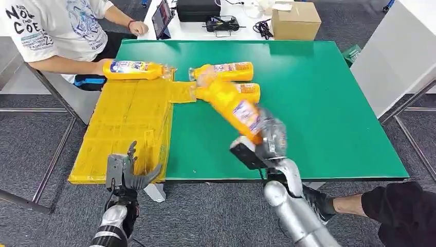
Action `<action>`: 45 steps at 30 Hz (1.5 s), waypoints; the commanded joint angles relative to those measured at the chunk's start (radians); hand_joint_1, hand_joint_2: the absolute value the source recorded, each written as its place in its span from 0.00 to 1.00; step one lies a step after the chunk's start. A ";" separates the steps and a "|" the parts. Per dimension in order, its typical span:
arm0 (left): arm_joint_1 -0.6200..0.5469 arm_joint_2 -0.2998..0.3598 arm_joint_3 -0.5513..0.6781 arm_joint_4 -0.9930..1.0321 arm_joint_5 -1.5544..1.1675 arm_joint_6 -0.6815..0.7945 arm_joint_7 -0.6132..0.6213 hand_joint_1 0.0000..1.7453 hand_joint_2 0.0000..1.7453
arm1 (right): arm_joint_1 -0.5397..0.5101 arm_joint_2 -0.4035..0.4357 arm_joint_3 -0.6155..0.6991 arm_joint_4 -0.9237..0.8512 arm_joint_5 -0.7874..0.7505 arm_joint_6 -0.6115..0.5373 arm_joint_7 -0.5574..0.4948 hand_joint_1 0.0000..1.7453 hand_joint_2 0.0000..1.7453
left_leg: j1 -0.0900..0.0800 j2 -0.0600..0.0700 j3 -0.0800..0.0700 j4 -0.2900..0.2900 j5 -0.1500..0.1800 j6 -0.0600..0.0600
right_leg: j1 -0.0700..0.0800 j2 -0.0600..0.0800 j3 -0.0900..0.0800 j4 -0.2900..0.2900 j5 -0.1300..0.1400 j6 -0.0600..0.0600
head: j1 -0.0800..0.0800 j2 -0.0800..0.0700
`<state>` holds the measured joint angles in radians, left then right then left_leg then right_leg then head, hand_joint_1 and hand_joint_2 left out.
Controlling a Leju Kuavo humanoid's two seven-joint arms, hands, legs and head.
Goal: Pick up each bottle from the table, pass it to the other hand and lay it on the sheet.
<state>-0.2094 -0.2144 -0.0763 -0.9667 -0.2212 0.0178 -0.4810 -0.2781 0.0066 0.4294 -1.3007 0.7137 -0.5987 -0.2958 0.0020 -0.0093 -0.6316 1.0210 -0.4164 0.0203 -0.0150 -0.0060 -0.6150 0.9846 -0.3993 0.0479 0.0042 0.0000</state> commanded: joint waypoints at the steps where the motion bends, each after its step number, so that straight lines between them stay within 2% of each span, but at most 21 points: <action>1: 0.008 0.012 -0.135 -0.088 0.198 -0.183 0.053 0.00 1.00 | 0.166 0.086 -0.270 -0.252 -0.109 -0.032 -0.152 1.00 1.00 | 0.001 -0.004 0.005 0.000 -0.002 -0.001 | 0.001 -0.004 0.006 0.000 -0.004 -0.002 | 0.000 0.000; 7: 0.015 0.022 -0.144 -0.101 0.209 -0.183 0.059 0.00 1.00 | 0.157 0.098 -0.274 -0.217 -0.119 -0.040 -0.179 1.00 1.00 | 0.000 0.002 0.005 -0.001 -0.003 -0.001 | 0.000 0.001 0.005 -0.001 -0.002 -0.002 | 0.000 0.000; 11: 0.015 0.022 -0.144 -0.101 0.209 -0.183 0.059 0.00 1.00 | 0.157 0.098 -0.274 -0.217 -0.119 -0.040 -0.179 1.00 1.00 | 0.000 0.001 0.003 -0.001 -0.001 -0.001 | 0.000 0.000 0.003 -0.001 -0.001 -0.001 | 0.000 0.000; 14: 0.015 0.022 -0.144 -0.101 0.209 -0.183 0.059 0.00 1.00 | 0.157 0.098 -0.274 -0.217 -0.119 -0.040 -0.179 1.00 1.00 | 0.001 0.003 0.008 -0.001 -0.004 -0.001 | 0.001 0.002 0.007 -0.001 -0.003 -0.002 | 0.000 0.000; 24: 0.015 0.022 -0.144 -0.101 0.209 -0.183 0.059 0.00 1.00 | 0.157 0.098 -0.274 -0.217 -0.119 -0.040 -0.179 1.00 1.00 | 0.000 0.001 0.003 -0.001 -0.001 -0.001 | 0.001 0.000 0.003 -0.001 -0.001 -0.001 | 0.000 0.000; 25: 0.012 0.035 -0.160 -0.101 0.278 -0.264 0.059 0.00 1.00 | 0.162 0.089 -0.264 -0.207 -0.147 0.031 -0.174 1.00 1.00 | 0.000 0.002 0.004 -0.001 -0.002 -0.001 | 0.001 0.001 0.004 -0.001 -0.001 -0.002 | 0.000 0.000; 26: 0.015 0.048 -0.176 -0.112 0.315 -0.312 0.061 0.00 1.00 | 0.167 0.090 -0.263 -0.184 -0.155 0.062 -0.187 0.98 1.00 | 0.001 0.002 0.007 -0.001 -0.003 -0.001 | 0.001 0.001 0.006 -0.001 -0.002 -0.002 | 0.000 0.000; 30: 0.025 0.097 -0.245 -0.168 0.448 -0.477 0.071 0.00 1.00 | 0.184 0.122 -0.207 -0.029 -0.159 0.159 -0.259 1.00 1.00 | 0.001 0.002 0.005 -0.002 -0.002 -0.001 | 0.002 0.002 0.004 -0.002 0.000 -0.002 | 0.000 0.000; 31: 0.027 0.106 -0.264 -0.186 0.465 -0.500 0.074 0.00 1.00 | 0.185 0.136 -0.179 0.026 -0.162 0.188 -0.272 1.00 1.00 | 0.001 0.003 0.008 -0.002 -0.003 -0.002 | 0.002 0.002 0.007 -0.002 -0.002 -0.003 | 0.000 0.000; 35: 0.026 0.123 -0.319 -0.215 0.505 -0.522 0.084 0.00 1.00 | 0.176 0.180 -0.085 0.192 -0.145 0.229 -0.312 1.00 1.00 | 0.002 0.006 0.010 -0.003 -0.004 -0.002 | 0.002 0.005 0.009 -0.003 -0.001 -0.003 | 0.000 0.000; 37: 0.027 0.128 -0.335 -0.221 0.510 -0.519 0.084 0.00 1.00 | 0.168 0.198 -0.050 0.243 -0.153 0.250 -0.315 1.00 1.00 | 0.002 0.004 0.005 -0.002 -0.002 -0.001 | 0.002 0.003 0.005 -0.002 -0.001 -0.002 | 0.000 0.000; 38: 0.019 0.126 -0.344 -0.212 0.523 -0.532 0.087 0.00 1.00 | 0.155 0.214 0.027 0.313 -0.119 0.339 -0.299 1.00 1.00 | 0.002 0.005 0.008 -0.002 -0.003 -0.002 | 0.003 0.004 0.007 -0.002 -0.001 -0.003 | 0.000 0.000; 40: 0.015 0.123 -0.353 -0.206 0.523 -0.528 0.088 0.00 1.00 | 0.142 0.250 0.065 0.397 -0.111 0.297 -0.311 1.00 1.00 | 0.002 0.007 0.009 -0.002 -0.004 -0.002 | 0.003 0.006 0.007 -0.002 -0.001 -0.003 | 0.000 0.000; 41: 0.014 0.123 -0.353 -0.206 0.523 -0.528 0.088 0.00 1.00 | 0.142 0.255 0.069 0.404 -0.112 0.299 -0.311 1.00 1.00 | 0.003 0.006 0.007 -0.002 -0.003 -0.002 | 0.003 0.006 0.005 -0.002 -0.001 -0.003 | 0.000 0.000; 43: 0.014 0.123 -0.353 -0.205 0.523 -0.527 0.088 0.00 1.00 | 0.139 0.257 0.072 0.409 -0.113 0.301 -0.311 1.00 1.00 | 0.003 0.008 0.012 -0.003 -0.005 -0.002 | 0.003 0.006 0.010 -0.002 -0.002 -0.004 | 0.000 0.000; 44: 0.014 0.124 -0.352 -0.205 0.523 -0.525 0.088 0.00 1.00 | 0.133 0.254 0.076 0.416 -0.114 0.304 -0.309 1.00 1.00 | 0.002 0.003 0.004 -0.002 -0.002 -0.001 | 0.002 0.002 0.003 -0.001 -0.001 -0.002 | 0.000 0.000; 45: 0.014 0.124 -0.352 -0.206 0.523 -0.523 0.088 0.00 1.00 | 0.129 0.251 0.081 0.418 -0.115 0.310 -0.310 1.00 1.00 | 0.002 0.003 0.007 -0.002 -0.003 -0.002 | 0.002 0.003 0.006 -0.001 -0.002 -0.003 | 0.000 0.000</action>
<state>-0.1736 -0.1484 -0.3655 -1.1826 0.3029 -0.5062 -0.3994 -0.0771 0.2305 0.4010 -1.1115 0.6050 -0.2956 -0.6012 0.0035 -0.0090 -0.6315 1.0202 -0.4170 0.0200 -0.0138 -0.0060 -0.6150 0.9847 -0.3999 0.0471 0.0042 0.0000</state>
